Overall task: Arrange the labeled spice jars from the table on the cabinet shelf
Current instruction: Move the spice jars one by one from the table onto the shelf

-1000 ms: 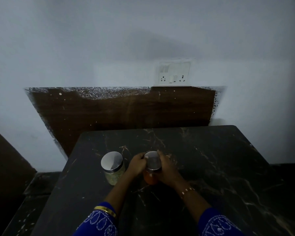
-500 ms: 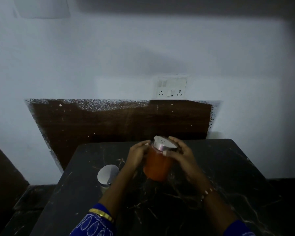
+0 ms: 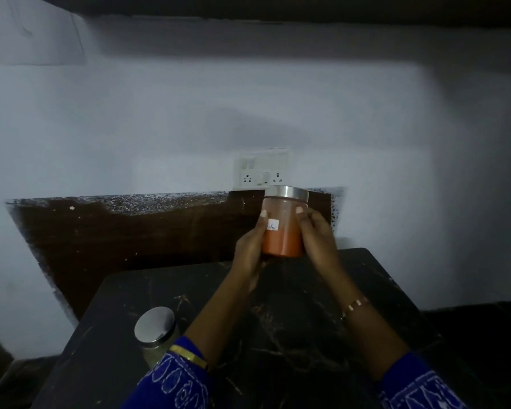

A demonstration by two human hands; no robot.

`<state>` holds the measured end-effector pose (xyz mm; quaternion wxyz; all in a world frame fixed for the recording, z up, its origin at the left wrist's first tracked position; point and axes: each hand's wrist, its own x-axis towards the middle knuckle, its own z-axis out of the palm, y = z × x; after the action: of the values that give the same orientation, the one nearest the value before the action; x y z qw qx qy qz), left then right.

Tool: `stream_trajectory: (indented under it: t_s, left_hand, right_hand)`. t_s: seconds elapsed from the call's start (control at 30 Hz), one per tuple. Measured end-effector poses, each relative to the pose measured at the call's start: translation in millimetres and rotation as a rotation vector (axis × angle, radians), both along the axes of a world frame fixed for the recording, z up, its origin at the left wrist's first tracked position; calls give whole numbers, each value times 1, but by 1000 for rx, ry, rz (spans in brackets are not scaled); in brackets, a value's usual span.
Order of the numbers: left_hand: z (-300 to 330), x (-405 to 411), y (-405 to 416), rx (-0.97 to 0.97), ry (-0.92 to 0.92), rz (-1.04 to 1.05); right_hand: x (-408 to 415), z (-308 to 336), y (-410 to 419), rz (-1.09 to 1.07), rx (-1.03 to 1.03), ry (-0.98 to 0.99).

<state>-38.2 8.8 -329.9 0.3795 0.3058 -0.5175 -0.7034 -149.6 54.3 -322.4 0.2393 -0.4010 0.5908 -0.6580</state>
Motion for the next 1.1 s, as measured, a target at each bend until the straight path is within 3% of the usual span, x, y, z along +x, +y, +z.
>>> stream_trajectory:
  t_s: [0.13,0.33,0.57,0.8,1.1]
  left_hand:
    - [12,-21,5,-127,-49,141]
    - [32,-48,11,-229,5,178]
    - [73,-93,26,-284,67,244]
    - [146,-143,31,-578,93,354]
    - [256,-206,25,-890,158,404]
  right_hand:
    - [-18,10,7,66,-7,-12]
    - [-54,33,15,59,-88,-161]
    - [-92,81,24,27,-100,-23]
    - [-145,152,33,92,-218,154]
    - [-213,263,36,36,-413,237]
